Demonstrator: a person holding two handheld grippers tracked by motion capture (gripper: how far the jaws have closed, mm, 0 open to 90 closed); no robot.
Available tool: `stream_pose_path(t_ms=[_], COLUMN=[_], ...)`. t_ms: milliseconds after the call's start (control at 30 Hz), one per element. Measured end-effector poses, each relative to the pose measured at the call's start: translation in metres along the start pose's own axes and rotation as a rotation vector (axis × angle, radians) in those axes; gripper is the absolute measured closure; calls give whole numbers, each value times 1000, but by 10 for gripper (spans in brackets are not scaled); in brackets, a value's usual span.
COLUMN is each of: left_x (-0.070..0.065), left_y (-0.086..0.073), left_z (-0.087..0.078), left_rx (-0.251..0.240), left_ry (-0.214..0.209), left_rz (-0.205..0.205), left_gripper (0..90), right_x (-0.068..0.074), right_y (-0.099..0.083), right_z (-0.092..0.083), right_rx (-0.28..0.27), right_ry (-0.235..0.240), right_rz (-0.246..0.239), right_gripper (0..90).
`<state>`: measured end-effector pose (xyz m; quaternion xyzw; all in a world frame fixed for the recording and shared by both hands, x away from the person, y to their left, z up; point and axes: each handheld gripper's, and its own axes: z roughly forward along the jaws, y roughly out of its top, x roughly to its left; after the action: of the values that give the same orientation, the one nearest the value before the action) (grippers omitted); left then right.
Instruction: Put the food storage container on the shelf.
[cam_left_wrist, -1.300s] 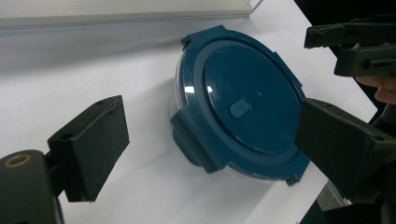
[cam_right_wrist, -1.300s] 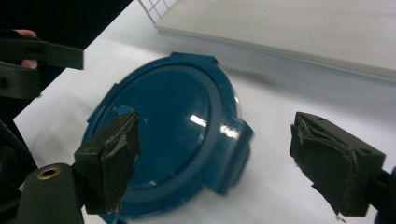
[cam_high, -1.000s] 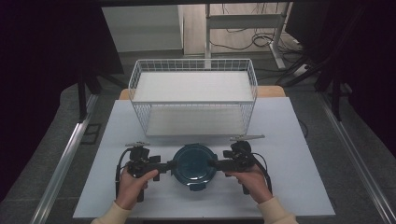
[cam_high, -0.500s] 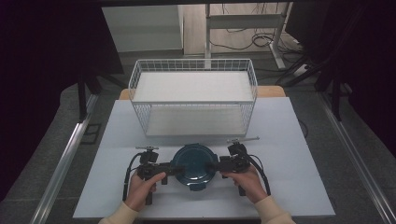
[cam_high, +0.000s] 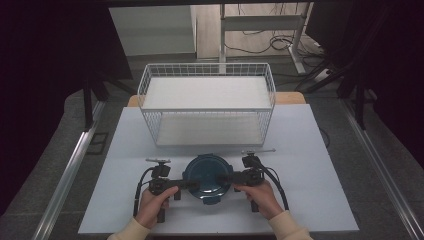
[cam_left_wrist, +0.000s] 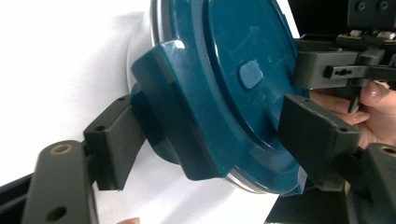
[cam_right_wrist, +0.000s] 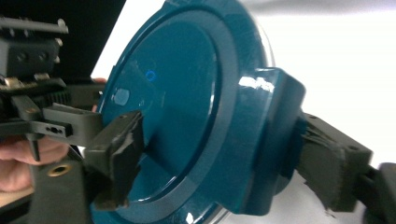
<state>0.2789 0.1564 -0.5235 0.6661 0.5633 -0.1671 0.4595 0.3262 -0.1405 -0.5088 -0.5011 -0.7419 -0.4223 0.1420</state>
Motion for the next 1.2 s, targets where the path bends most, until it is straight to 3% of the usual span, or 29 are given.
stream_pose_path(t_ms=[33, 167, 300, 600, 800, 1200], left_x=[0, -2, -5, -12, -15, -29], left_y=[0, -1, -3, -9, -9, -7], left_z=[0, -4, -6, -13, -17, -31], left_rx=[2, -6, -22, -41, -61, -86], left_ry=[-1, -3, 3, 4, 14, -9], left_rz=[-3, 8, 14, 45, 76, 130], left_gripper=[252, 285, 316, 369, 389, 392], right_x=[-4, -8, -3, 2, 9, 29], right_y=[0, -2, -6, -15, -15, -12], right_z=[-2, -7, -14, -24, -28, -42], right_rx=[-8, -23, -40, -83, -98, -142], right_ry=[19, 52, 51, 56, 56, 38], right_rz=[46, 83, 50, 49, -3, -114], right_gripper=[254, 310, 347, 391, 412, 414])
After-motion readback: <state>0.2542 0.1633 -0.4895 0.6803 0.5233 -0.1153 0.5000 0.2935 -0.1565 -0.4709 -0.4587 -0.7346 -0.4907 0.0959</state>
